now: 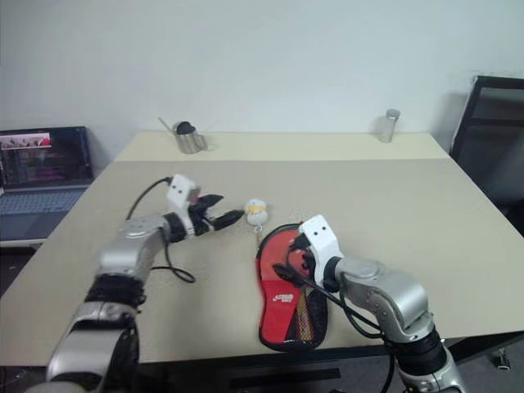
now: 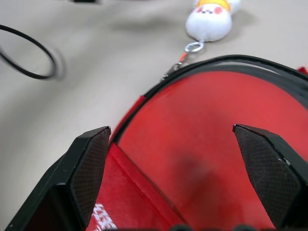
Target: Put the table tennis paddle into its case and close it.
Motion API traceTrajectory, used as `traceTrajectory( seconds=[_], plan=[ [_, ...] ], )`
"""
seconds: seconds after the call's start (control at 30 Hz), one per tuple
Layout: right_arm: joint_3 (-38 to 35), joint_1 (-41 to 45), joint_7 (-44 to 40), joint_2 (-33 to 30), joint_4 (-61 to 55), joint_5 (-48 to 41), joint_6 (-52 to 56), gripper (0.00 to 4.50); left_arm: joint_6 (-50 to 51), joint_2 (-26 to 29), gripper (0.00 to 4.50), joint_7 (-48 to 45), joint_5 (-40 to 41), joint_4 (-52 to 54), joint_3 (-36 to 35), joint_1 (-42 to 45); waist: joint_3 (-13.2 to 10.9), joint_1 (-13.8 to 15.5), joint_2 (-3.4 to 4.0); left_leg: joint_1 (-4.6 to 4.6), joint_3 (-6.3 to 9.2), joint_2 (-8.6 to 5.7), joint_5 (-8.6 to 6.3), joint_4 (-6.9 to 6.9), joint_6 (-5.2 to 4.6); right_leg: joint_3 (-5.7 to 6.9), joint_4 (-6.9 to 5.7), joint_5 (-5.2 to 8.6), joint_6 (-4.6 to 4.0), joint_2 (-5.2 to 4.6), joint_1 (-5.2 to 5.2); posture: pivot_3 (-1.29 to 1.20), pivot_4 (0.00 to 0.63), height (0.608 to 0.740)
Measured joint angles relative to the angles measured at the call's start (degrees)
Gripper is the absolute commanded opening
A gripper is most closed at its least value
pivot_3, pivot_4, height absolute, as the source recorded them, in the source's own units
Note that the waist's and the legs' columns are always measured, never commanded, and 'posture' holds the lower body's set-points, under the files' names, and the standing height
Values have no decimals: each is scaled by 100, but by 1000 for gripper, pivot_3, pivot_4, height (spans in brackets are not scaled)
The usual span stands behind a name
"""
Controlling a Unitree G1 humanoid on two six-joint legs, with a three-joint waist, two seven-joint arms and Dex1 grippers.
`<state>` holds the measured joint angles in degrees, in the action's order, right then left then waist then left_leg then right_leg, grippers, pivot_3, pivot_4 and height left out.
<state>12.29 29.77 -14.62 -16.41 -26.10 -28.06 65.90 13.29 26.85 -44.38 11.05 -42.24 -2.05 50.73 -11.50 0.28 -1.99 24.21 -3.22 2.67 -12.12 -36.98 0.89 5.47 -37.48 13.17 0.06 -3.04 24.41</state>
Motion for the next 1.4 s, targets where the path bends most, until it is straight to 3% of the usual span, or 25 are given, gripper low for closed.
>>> traceTrajectory(
  seconds=[0.13,0.33,1.0,1.13,1.4],
  plan=[
    [45,-9,-11,94,121,140,-108,4471,-163,-349,4500,235,-305,-1469,58,846,-1,-17,-2,4,3,-8,0,1,0,10,1,0,0,6,3,0,150,740],
    [89,-12,-12,226,179,273,-209,4471,-414,-588,4500,640,-699,-2778,64,1470,-1,-56,-3,4,1,-6,0,4,0,9,0,0,0,8,7,0,150,740],
    [83,-227,63,476,183,554,-275,4471,-461,-932,4500,1286,-1081,-3289,-288,1558,1,-27,-6,-2,-1,-4,1,-5,1,7,-21,0,-1,-1,7,0,150,740],
    [84,-245,97,499,183,647,-275,4500,-446,-1085,3577,1372,-1080,-3305,-398,1592,2,-21,-8,-2,-2,-4,1,-5,1,8,-20,0,0,-4,6,0,150,740],
    [85,-291,108,512,210,733,-281,4500,-381,-1354,674,1401,-1061,-3308,-572,1621,2,-28,-8,-4,-3,-6,1,-5,1,10,-23,0,-1,-3,7,0,150,740]
  ],
)
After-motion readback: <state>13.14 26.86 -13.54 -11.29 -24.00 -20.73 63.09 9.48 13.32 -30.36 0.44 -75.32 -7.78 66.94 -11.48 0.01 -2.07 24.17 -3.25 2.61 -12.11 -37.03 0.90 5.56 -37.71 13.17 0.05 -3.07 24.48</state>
